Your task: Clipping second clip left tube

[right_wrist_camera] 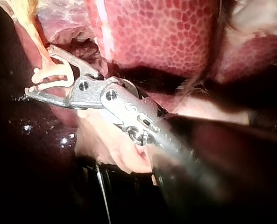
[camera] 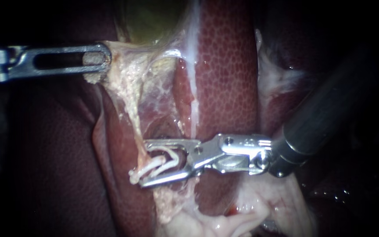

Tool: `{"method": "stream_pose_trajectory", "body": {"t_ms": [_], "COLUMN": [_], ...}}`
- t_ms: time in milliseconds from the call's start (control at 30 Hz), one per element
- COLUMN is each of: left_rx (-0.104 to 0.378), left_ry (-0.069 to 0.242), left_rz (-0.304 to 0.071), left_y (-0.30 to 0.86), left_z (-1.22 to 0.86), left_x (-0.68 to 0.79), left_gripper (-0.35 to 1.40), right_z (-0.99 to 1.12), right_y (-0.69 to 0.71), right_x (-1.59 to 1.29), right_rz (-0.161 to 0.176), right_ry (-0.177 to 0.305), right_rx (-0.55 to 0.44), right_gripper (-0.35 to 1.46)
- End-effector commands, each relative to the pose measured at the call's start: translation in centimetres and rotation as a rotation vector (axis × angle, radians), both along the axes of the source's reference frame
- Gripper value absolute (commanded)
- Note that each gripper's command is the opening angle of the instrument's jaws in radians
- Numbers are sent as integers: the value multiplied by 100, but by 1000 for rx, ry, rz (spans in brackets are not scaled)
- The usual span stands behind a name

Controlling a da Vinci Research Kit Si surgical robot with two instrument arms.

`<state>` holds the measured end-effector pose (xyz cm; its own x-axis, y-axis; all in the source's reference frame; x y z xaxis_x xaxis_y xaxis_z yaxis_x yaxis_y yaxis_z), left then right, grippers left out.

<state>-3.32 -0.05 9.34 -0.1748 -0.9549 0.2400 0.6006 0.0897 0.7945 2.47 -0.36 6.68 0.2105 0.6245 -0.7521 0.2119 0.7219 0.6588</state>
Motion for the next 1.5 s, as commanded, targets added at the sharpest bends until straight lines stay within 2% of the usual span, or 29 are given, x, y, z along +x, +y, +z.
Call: {"method": "stream_pose_trajectory", "body": {"t_ms": [33,233,467,867,1500], "left_rx": [0,0,0,0,0], "left_ry": [0,-1,-3,-7,-6], "left_rz": [0,0,3,6,5], "left_y": [0,-1,-2,-4,-4], "left_z": [0,1,3,5,5], "left_x": [-1,-3,-6,-11,-11], "left_gripper": [-35,-35,-35,-35,-35], "right_z": [-2,-12,-10,-2,4], "right_y": [-1,-5,-9,-17,-15], "right_x": [0,9,19,35,30], "right_rz": [-6,-35,-46,-50,-51], "right_ry": [3,21,25,21,18], "right_rx": [7,22,31,39,51], "right_gripper": [60,60,60,59,50]}}
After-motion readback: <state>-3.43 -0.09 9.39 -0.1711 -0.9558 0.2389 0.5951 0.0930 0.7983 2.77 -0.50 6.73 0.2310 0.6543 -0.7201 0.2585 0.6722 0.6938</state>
